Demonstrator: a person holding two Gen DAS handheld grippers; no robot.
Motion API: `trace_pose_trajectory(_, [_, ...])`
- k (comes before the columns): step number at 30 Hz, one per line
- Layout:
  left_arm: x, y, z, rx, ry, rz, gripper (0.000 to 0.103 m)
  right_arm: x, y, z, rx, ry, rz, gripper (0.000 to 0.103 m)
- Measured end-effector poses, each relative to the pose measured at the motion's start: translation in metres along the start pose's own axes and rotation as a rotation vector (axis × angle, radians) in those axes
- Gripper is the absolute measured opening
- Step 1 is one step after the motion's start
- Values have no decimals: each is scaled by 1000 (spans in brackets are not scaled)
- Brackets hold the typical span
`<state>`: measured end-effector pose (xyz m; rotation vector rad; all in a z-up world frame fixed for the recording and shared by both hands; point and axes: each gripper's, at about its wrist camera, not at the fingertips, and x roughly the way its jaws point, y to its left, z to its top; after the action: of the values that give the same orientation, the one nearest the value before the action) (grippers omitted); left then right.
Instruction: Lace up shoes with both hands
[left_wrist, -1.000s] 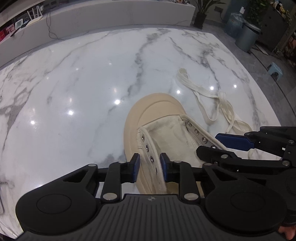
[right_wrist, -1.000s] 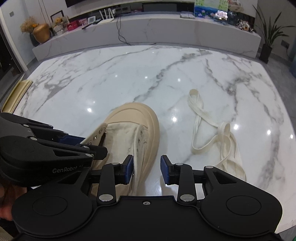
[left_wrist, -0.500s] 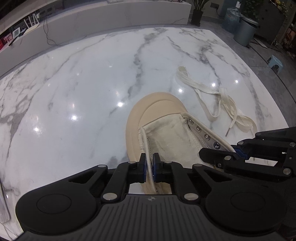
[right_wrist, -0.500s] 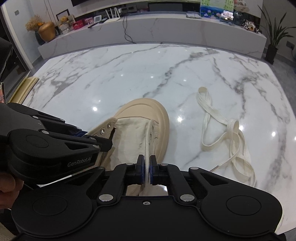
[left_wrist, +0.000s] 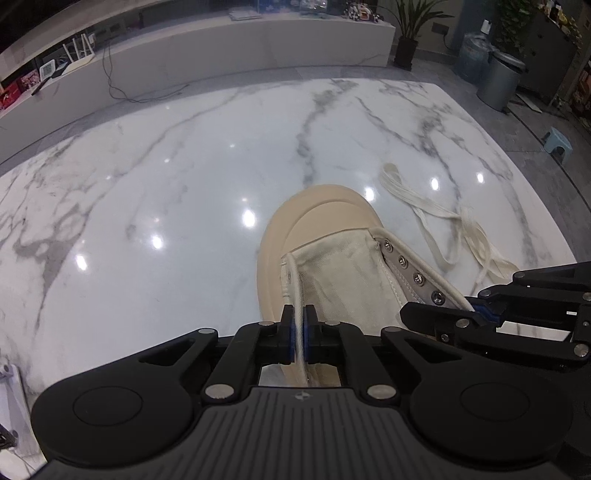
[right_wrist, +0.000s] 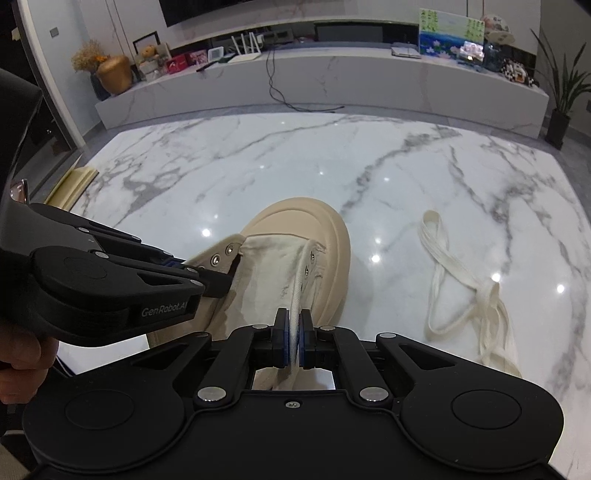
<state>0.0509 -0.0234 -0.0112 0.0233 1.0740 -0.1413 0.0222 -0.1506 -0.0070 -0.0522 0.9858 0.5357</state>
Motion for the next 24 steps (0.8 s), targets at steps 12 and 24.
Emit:
trace_pose_trajectory(12, [23,23,11,-33,38,-31,3,31,1,15,-12,59,17,4])
trace_pose_trajectory(24, [22,21,11,-21,41,-24,4,26,-2,13,-19,63,27,5])
